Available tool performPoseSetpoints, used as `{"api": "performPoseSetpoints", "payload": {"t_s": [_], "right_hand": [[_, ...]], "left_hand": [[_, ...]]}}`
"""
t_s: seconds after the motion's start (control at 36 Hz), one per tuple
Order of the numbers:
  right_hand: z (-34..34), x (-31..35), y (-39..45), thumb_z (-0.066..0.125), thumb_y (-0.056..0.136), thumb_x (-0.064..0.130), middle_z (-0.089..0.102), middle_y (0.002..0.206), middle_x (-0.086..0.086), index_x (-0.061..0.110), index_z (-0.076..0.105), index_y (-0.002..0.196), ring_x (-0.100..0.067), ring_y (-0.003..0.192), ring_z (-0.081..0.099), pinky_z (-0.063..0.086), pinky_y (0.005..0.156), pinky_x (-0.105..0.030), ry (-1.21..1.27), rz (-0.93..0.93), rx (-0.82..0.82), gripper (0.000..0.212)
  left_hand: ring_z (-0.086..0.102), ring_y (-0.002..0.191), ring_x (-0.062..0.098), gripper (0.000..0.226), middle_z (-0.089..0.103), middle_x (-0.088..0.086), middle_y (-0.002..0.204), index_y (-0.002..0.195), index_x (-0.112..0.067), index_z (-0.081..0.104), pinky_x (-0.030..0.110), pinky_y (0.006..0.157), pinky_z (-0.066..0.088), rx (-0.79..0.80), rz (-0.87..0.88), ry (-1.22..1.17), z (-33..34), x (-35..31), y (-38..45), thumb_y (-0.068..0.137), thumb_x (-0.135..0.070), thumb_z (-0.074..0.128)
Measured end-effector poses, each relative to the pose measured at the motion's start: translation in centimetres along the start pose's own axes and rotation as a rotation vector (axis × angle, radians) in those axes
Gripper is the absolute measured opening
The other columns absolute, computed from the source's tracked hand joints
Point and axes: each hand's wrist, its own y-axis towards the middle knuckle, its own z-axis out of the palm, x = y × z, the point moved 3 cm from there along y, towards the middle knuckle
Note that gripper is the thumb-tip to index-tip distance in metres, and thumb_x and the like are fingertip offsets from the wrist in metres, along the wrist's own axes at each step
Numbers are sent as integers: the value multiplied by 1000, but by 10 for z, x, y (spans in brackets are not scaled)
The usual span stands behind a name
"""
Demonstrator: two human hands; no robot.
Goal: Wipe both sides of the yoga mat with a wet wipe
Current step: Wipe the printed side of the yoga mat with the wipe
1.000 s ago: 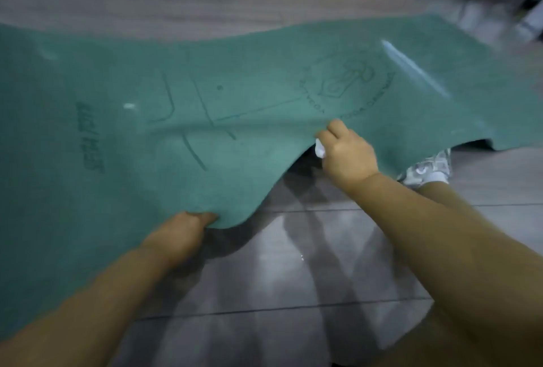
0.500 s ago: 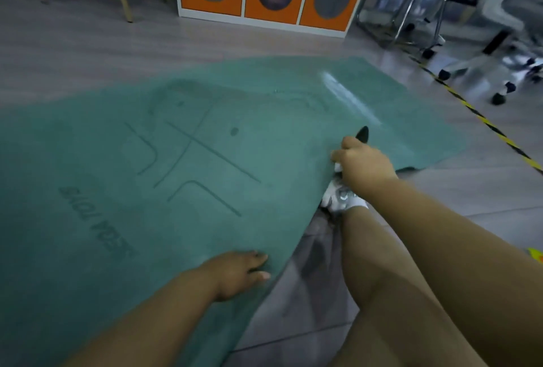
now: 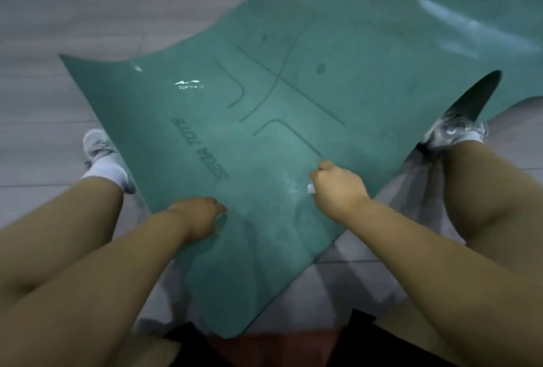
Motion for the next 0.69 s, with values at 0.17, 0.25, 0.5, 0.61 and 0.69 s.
{"api": "performPoseSetpoints", "payload": {"t_s": [0.17, 0.25, 0.5, 0.61, 0.69], "right_hand": [[48, 81, -13, 46, 94, 25, 46, 119, -13, 6, 56, 110, -34, 106, 55, 44, 82, -38, 75, -129, 133, 27], [68, 109, -16, 50, 92, 25, 46, 118, -11, 10, 58, 109, -32, 106, 56, 44, 81, -36, 125, -156, 205, 24], [84, 165, -16, 52, 90, 46, 45, 120, -9, 13, 60, 113, -30, 108, 56, 43, 86, -34, 224, -196, 262, 41], [80, 182, -12, 56, 78, 65, 47, 117, -7, 15, 61, 113, -27, 107, 55, 43, 89, -33, 302, -159, 260, 61], [74, 189, -10, 56, 73, 71, 49, 112, -5, 16, 60, 101, -26, 103, 55, 42, 81, -31, 314, -141, 235, 62]], "left_hand": [[28, 137, 20, 57, 29, -8, 150, 142, -36, 35, 42, 111, 27, 63, -16, 259, 12, 48, -33, 87, -33, 51], [13, 142, 22, 69, 13, -10, 155, 144, -43, 25, 60, 111, 14, 151, -10, 325, 6, 59, -42, 83, -32, 56], [-6, 145, 32, 75, -13, -6, 158, 146, -48, -3, 64, 111, 6, 109, -1, 511, 17, 103, -39, 93, -32, 47], [-2, 145, 34, 52, -1, -4, 160, 150, -32, 10, 68, 109, 8, 77, -17, 490, 23, 98, -28, 101, -21, 25], [12, 144, 35, 49, 18, 2, 156, 148, -21, 20, 69, 107, 13, 1, -11, 446, 16, 91, -25, 101, -17, 31]]}}
